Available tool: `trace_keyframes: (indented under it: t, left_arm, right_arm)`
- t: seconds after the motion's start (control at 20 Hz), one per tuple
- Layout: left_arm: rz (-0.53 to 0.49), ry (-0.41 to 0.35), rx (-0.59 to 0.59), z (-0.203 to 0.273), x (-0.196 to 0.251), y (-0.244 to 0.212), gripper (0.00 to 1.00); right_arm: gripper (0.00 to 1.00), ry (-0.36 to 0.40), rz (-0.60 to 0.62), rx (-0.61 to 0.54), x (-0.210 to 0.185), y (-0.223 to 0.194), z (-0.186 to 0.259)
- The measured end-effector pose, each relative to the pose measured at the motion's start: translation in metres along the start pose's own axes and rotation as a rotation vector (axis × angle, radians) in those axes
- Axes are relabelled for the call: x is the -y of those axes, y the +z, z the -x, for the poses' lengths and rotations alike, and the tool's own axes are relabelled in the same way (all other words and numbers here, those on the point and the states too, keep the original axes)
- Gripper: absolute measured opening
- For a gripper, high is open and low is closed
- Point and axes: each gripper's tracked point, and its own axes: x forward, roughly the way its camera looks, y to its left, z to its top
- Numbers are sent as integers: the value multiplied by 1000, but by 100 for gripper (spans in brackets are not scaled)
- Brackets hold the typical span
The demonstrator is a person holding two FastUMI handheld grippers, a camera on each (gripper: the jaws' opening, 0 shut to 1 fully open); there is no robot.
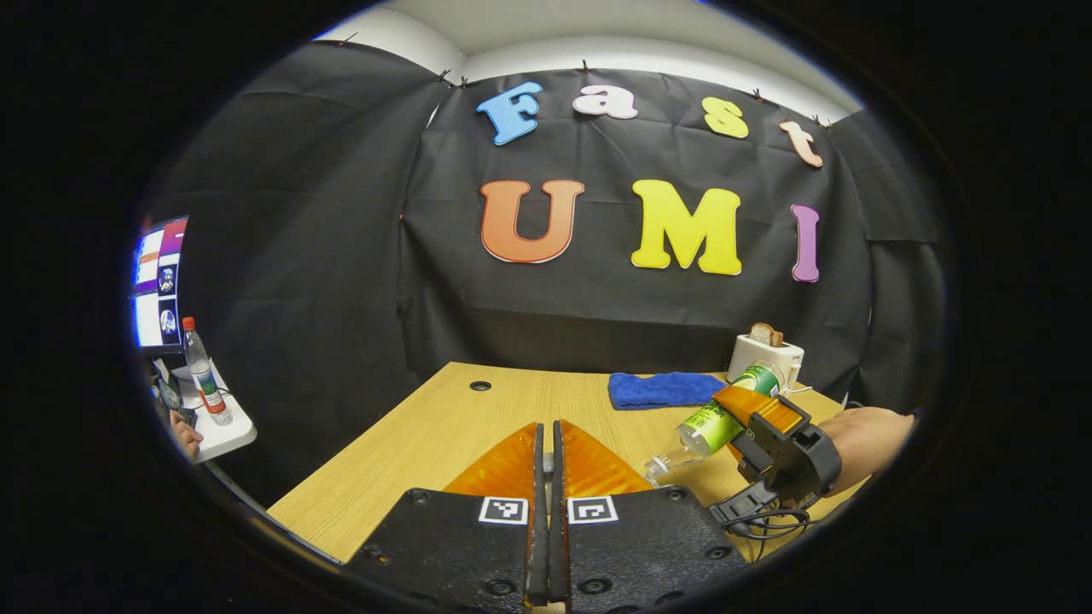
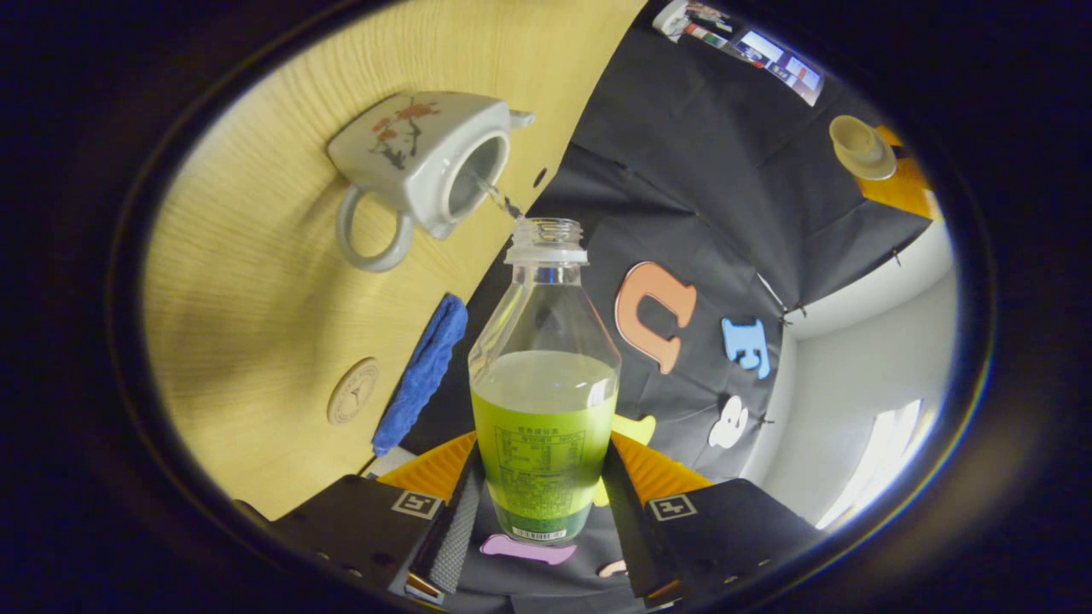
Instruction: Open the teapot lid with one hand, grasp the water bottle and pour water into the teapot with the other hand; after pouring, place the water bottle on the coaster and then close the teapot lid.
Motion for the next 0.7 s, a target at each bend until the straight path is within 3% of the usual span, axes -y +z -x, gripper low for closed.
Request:
trace_keyframes:
  t: [0.7]
  left_arm:
    - [-2,4,-11,-1,-4,-2,3]
  right_arm:
    - [72,-135,102,29,32,8,5]
